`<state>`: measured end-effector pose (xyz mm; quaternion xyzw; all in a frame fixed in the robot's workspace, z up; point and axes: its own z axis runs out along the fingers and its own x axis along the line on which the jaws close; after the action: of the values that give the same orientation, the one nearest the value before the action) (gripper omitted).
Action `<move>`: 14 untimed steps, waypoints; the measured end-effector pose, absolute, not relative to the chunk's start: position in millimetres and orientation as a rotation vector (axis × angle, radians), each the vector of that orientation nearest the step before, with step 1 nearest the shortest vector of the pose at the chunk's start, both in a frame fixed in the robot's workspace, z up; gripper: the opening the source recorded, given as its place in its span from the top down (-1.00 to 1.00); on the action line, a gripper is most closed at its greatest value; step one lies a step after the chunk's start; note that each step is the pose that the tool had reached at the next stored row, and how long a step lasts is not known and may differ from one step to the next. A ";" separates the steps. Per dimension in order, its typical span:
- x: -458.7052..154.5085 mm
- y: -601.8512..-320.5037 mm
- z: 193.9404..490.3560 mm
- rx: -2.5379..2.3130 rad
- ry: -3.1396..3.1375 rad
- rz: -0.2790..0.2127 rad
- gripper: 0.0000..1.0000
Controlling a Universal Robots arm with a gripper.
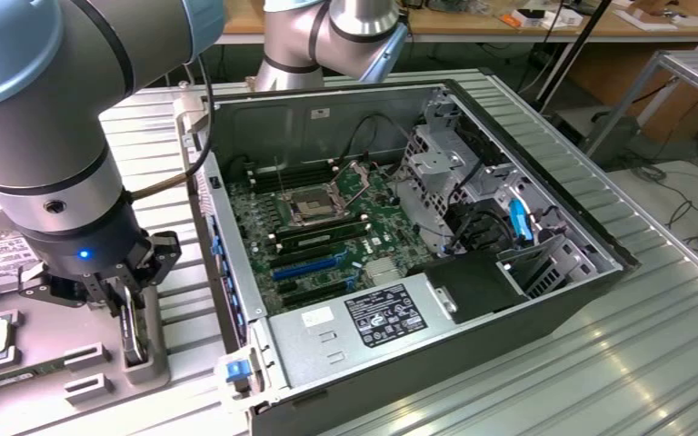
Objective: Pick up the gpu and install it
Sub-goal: 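Pick up the gpu and move the gpu toward the slot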
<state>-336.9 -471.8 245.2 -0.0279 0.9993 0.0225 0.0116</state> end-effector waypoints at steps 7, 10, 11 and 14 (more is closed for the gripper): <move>-336.9 -471.8 245.2 -0.087 3.116 0.070 0.45; -336.8 -471.7 245.7 -0.087 3.116 0.070 0.45; -336.9 -471.8 246.3 -0.087 3.116 0.070 0.45; -336.9 -471.8 248.5 -0.087 3.117 0.070 0.45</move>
<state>-336.9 -471.8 248.5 -0.0279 0.9993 0.0225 0.0115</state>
